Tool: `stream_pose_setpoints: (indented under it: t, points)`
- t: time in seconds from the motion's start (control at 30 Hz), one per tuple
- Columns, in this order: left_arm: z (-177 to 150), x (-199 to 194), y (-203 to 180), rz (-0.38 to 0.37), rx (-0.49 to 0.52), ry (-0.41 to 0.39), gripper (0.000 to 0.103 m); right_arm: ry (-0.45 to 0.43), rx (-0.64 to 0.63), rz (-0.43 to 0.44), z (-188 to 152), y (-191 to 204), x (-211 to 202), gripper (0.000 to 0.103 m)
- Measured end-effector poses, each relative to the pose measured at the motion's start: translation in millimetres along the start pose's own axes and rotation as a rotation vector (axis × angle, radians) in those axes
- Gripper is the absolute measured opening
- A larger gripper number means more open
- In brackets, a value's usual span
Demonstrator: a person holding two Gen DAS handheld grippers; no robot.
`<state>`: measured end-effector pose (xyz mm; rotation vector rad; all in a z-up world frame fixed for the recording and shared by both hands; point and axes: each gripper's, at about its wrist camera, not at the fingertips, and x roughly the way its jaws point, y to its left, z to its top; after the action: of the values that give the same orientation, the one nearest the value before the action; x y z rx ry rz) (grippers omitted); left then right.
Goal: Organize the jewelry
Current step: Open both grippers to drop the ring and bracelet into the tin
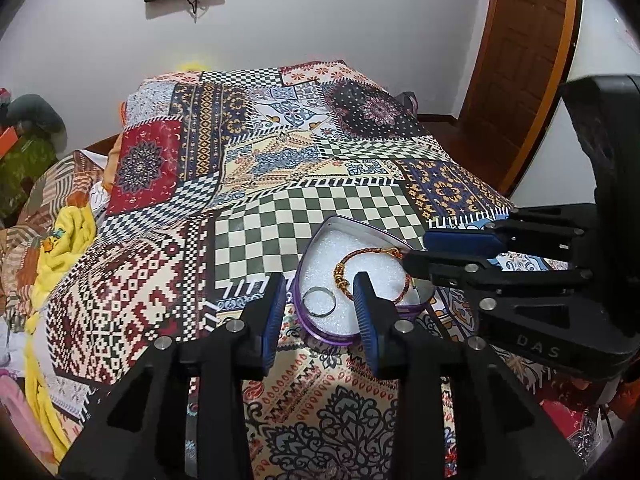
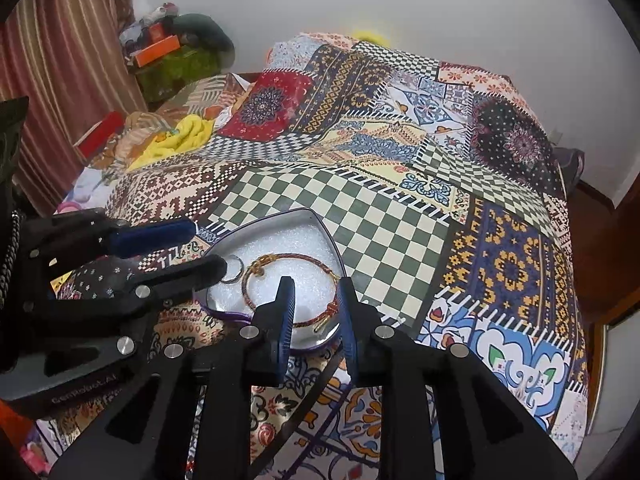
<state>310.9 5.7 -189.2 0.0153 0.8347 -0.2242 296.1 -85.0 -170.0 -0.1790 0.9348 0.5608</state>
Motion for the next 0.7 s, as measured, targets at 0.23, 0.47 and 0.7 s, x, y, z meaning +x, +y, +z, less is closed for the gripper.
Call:
stream_pose_setpoints:
  t: [0.23,0.47,0.7]
  points:
    - [-2,-26,4,0.019,-0.007,-0.028,0.034,-0.023,0.003,-0.015,-3,6,-19,0.020]
    - [-8,-57,1,0.039,0.001,-0.054,0.034,-0.063,0.006,-0.023,-6,16,-47,0.021]
    - [-22,-83,-4,0.053,0.008,-0.059,0.034,-0.108,0.004,-0.046,-17,30,-81,0.039]
